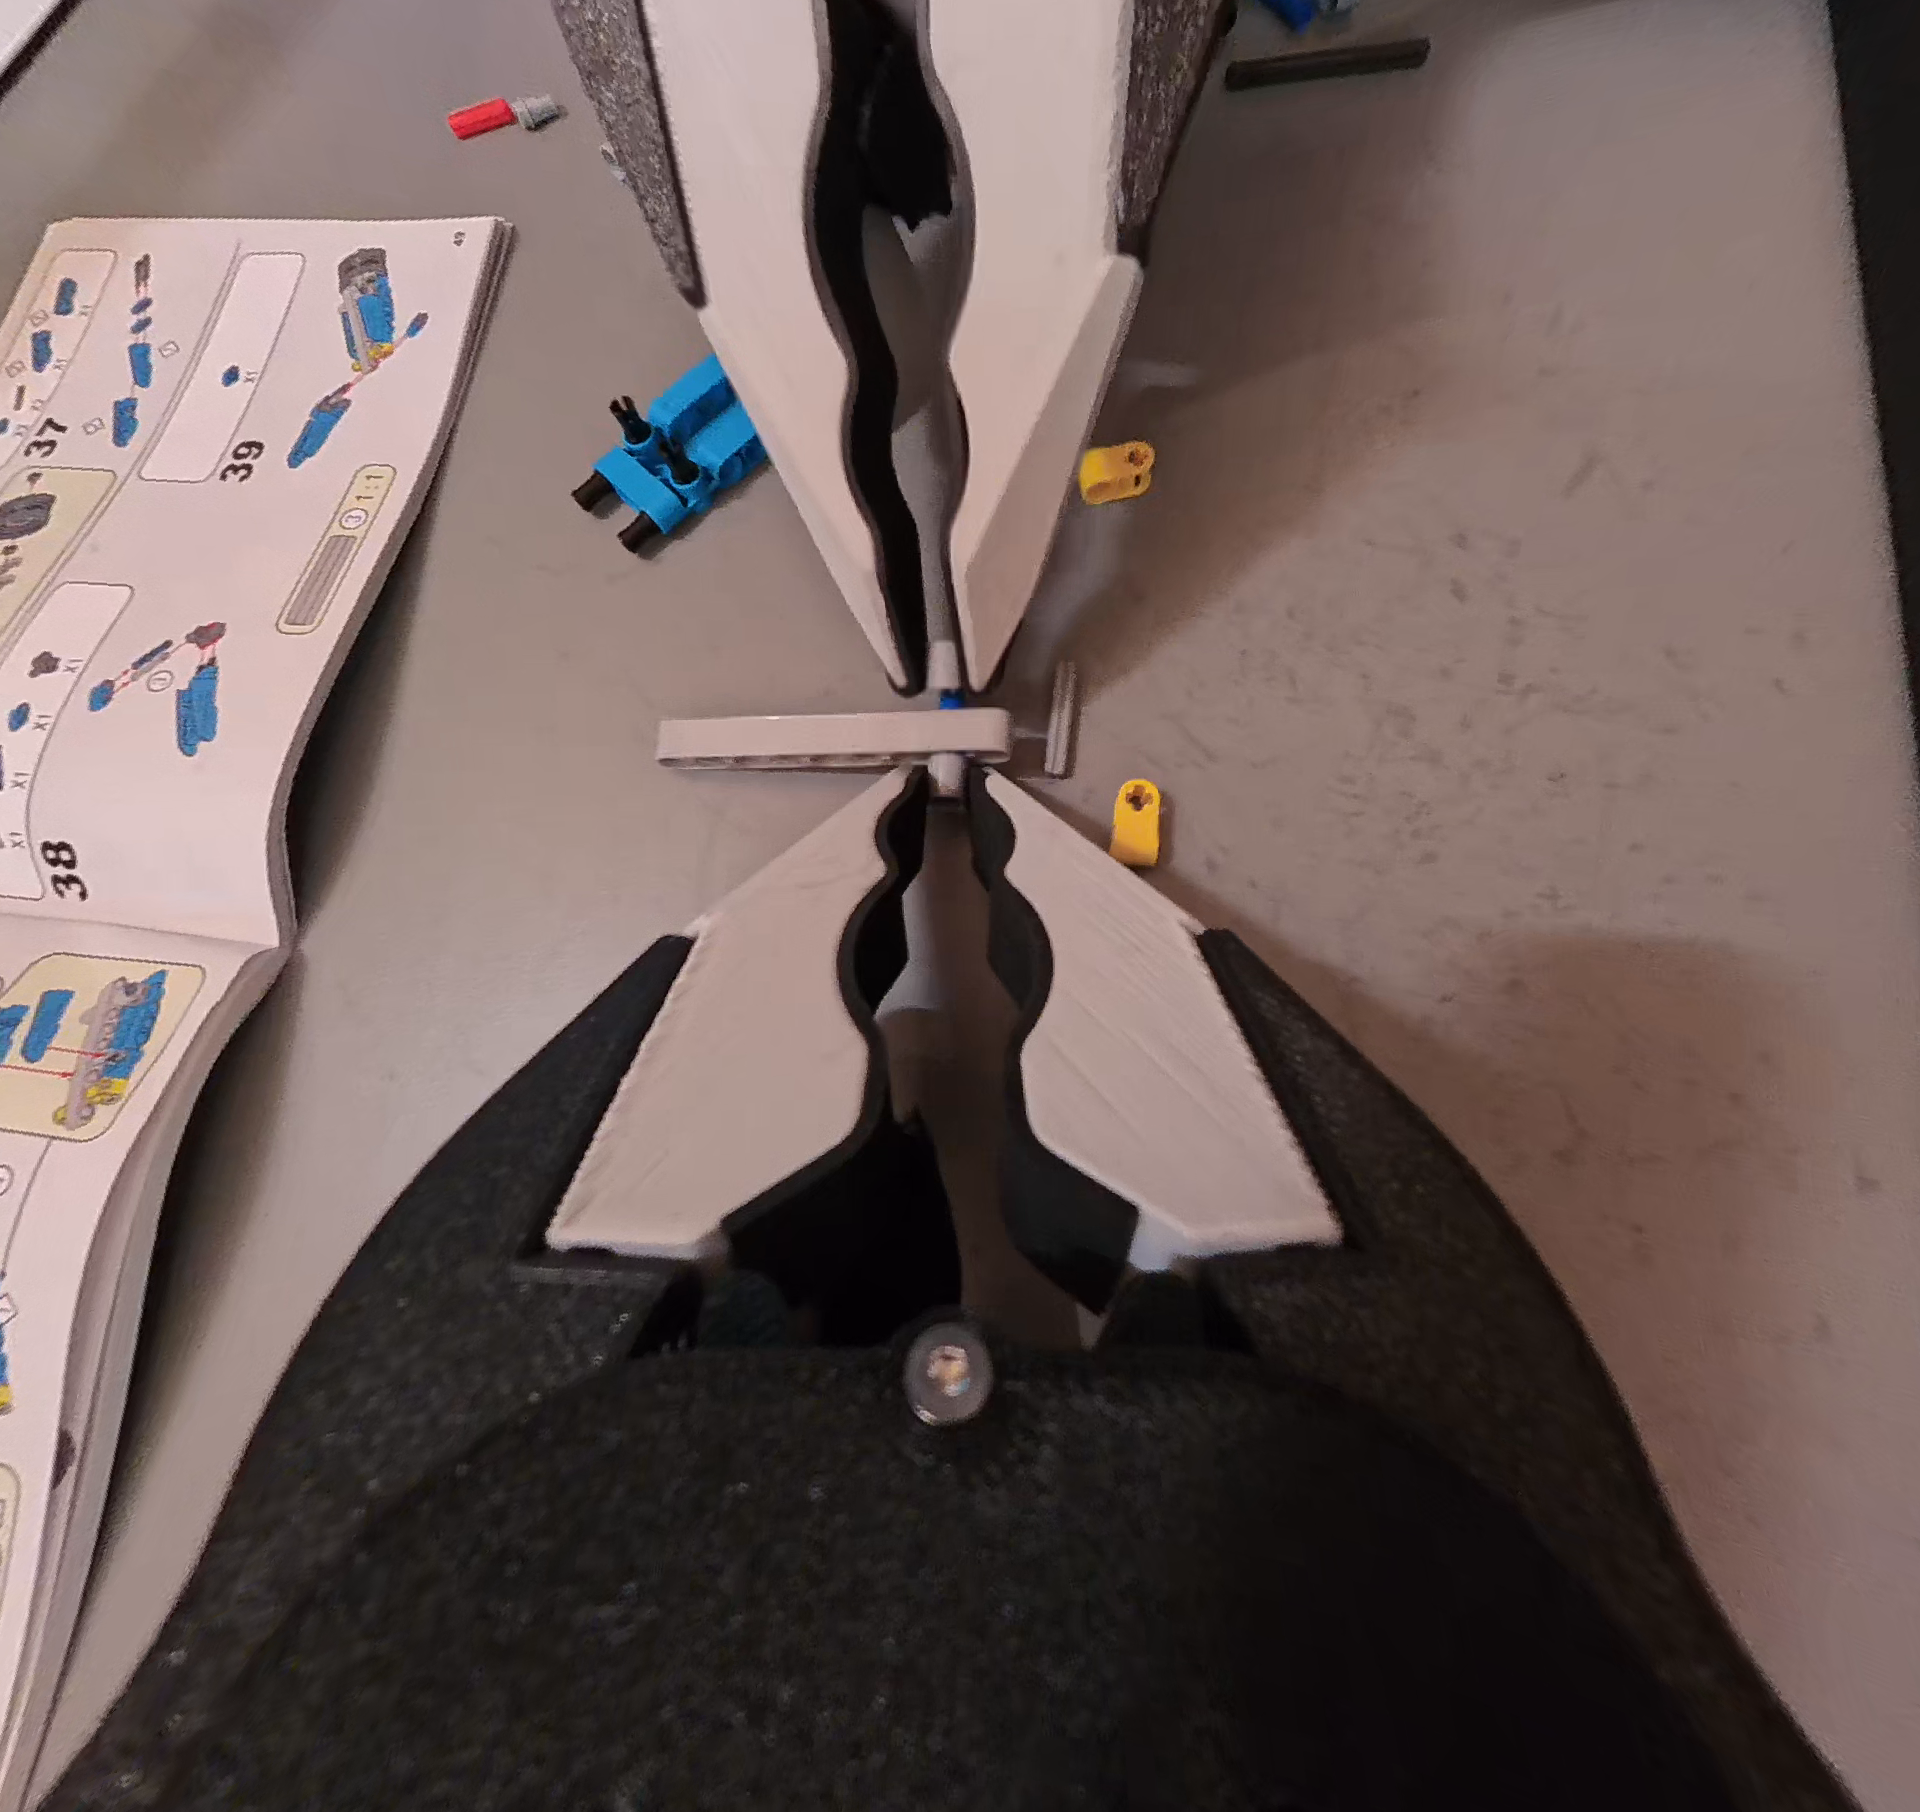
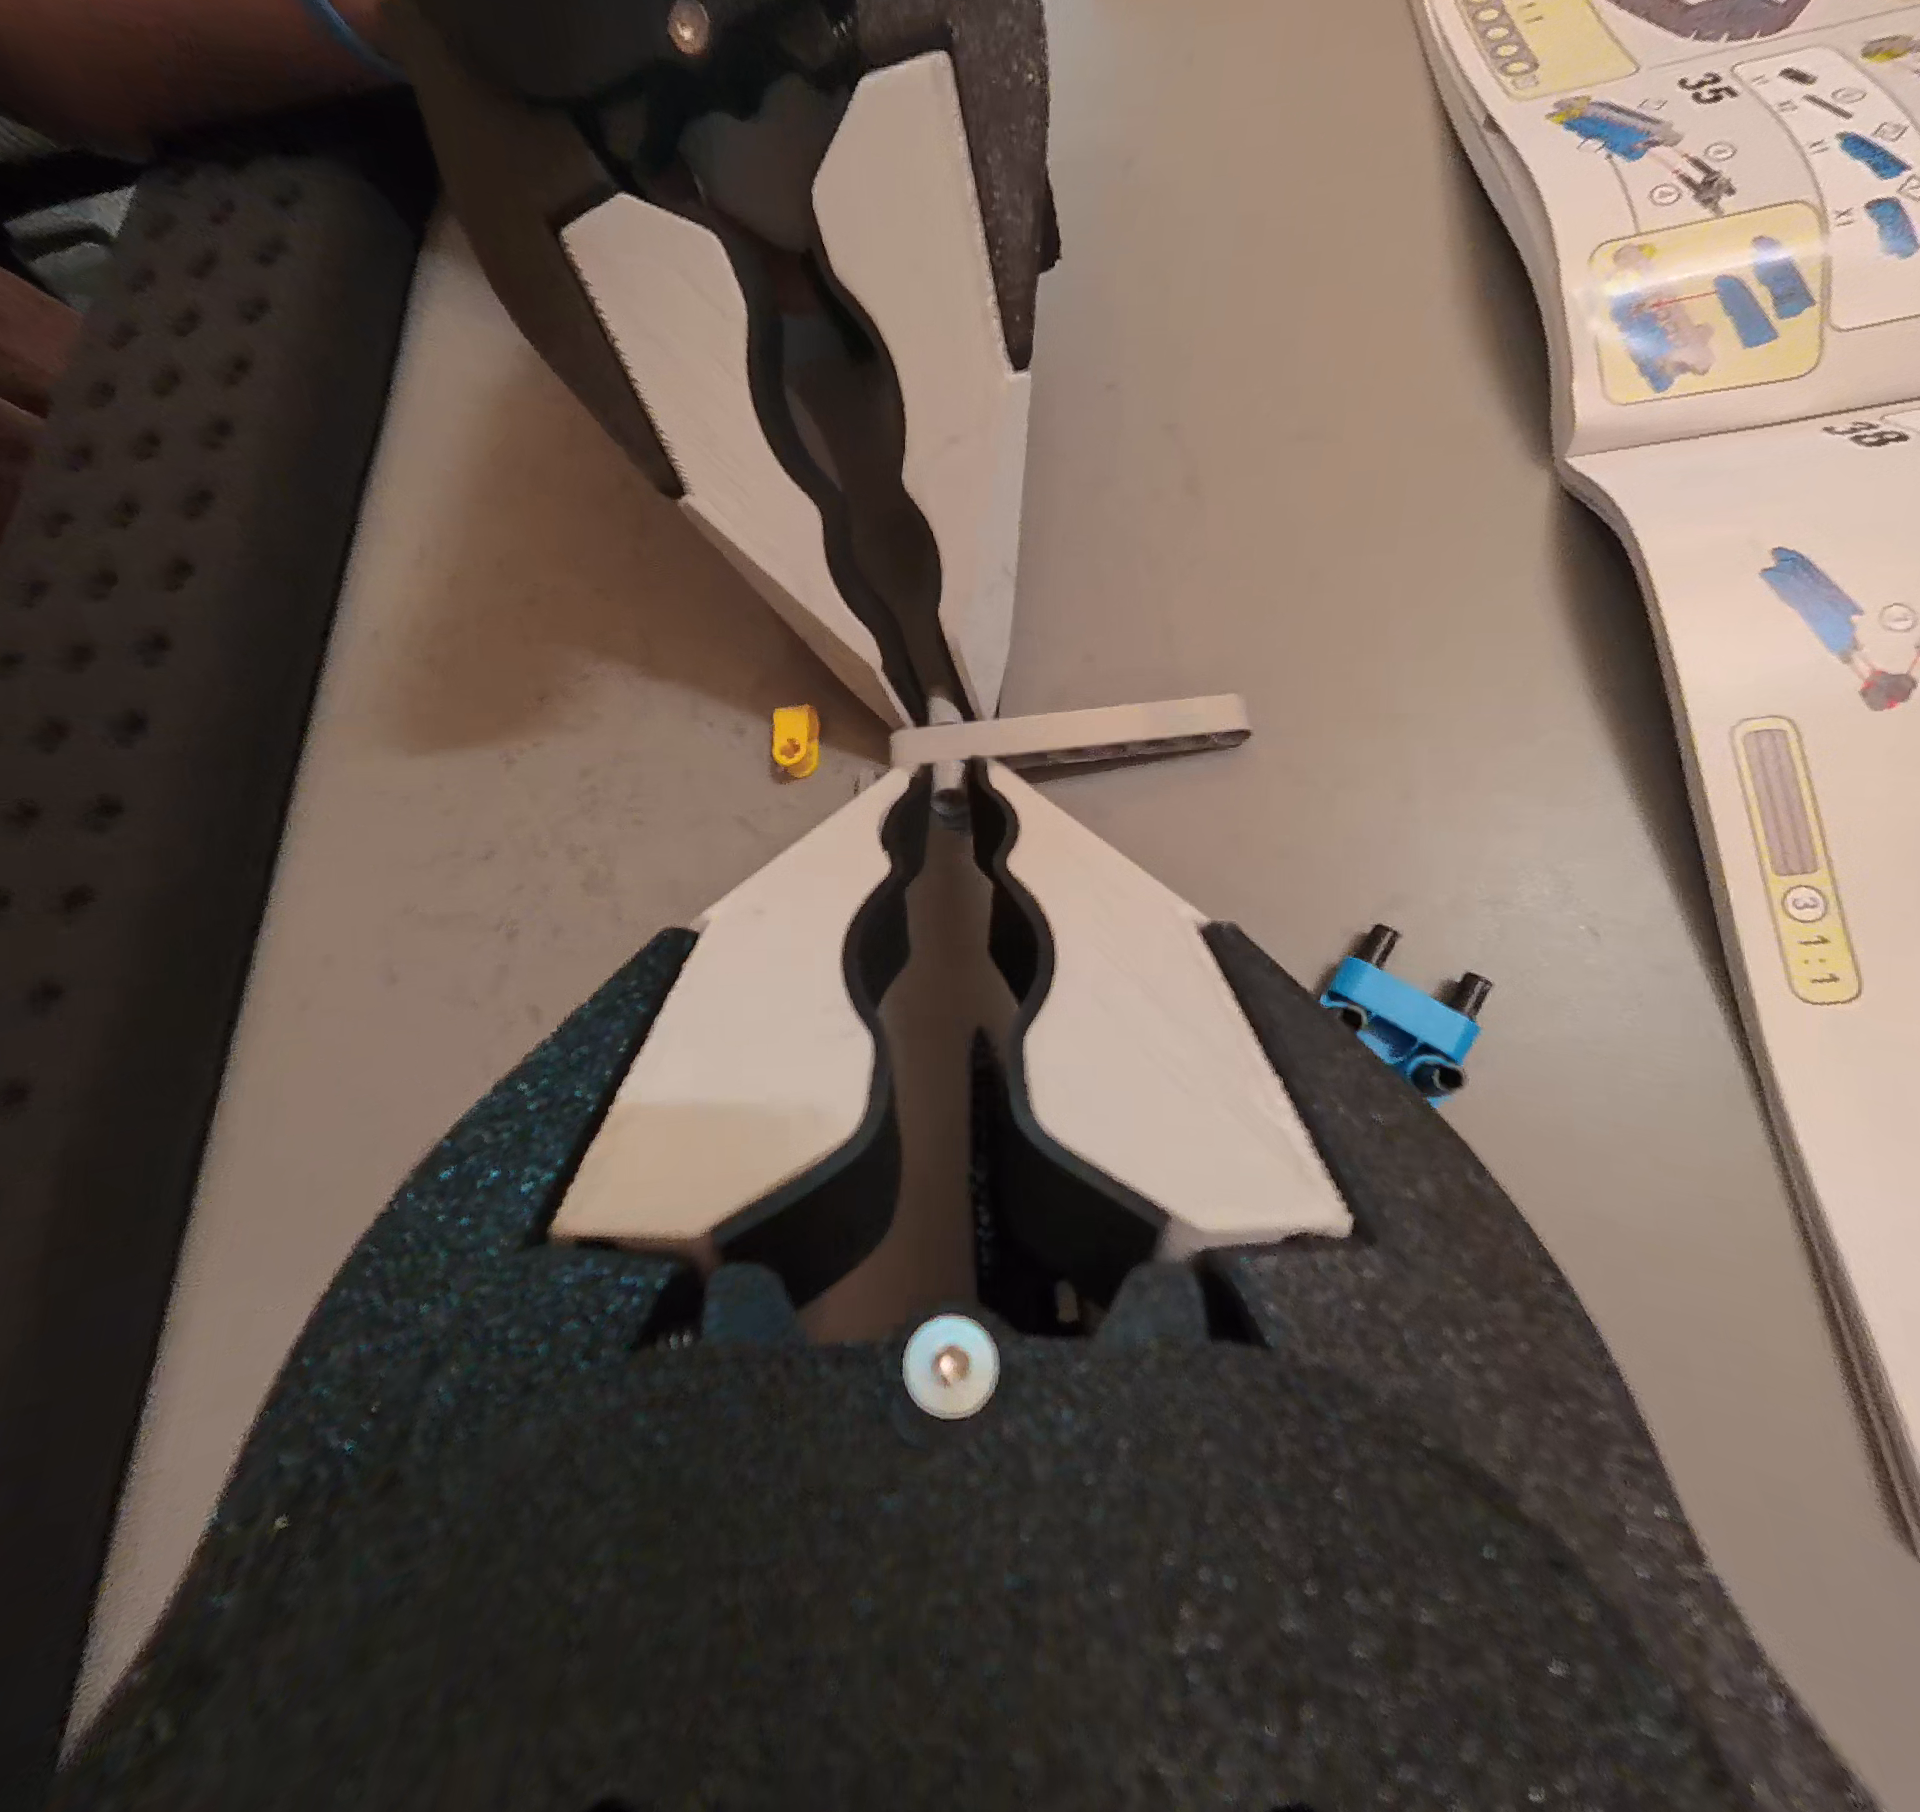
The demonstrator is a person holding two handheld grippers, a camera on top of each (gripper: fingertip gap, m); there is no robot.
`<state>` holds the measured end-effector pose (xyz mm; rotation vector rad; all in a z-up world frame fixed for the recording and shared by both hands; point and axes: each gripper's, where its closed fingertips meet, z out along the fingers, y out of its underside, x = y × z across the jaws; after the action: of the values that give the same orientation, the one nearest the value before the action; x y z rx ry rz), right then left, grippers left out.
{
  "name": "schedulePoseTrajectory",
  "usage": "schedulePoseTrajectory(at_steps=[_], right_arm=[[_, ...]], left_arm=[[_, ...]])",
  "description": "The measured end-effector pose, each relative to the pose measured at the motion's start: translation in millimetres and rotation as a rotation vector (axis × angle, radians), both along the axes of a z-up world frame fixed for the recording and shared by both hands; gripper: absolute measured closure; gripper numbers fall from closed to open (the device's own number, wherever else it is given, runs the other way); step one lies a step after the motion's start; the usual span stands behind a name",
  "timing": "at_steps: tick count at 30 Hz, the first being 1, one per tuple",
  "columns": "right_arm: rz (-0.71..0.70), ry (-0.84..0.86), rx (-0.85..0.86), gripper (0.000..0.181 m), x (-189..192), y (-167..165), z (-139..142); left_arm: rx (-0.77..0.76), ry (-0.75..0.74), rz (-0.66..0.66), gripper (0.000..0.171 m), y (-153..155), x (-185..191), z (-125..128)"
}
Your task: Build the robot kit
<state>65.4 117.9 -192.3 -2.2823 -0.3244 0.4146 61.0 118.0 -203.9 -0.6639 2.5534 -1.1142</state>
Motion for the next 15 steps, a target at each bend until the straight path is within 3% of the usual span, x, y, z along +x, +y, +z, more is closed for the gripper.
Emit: schedulePoseTrajectory(at_steps=[15], right_arm=[[0.006,0.047,-0.03,0.174,0.1,-4.0,-5.3]], left_arm=[[-0.006,0.01,-0.002,0.165,-0.1,-0.7,-0.2]])
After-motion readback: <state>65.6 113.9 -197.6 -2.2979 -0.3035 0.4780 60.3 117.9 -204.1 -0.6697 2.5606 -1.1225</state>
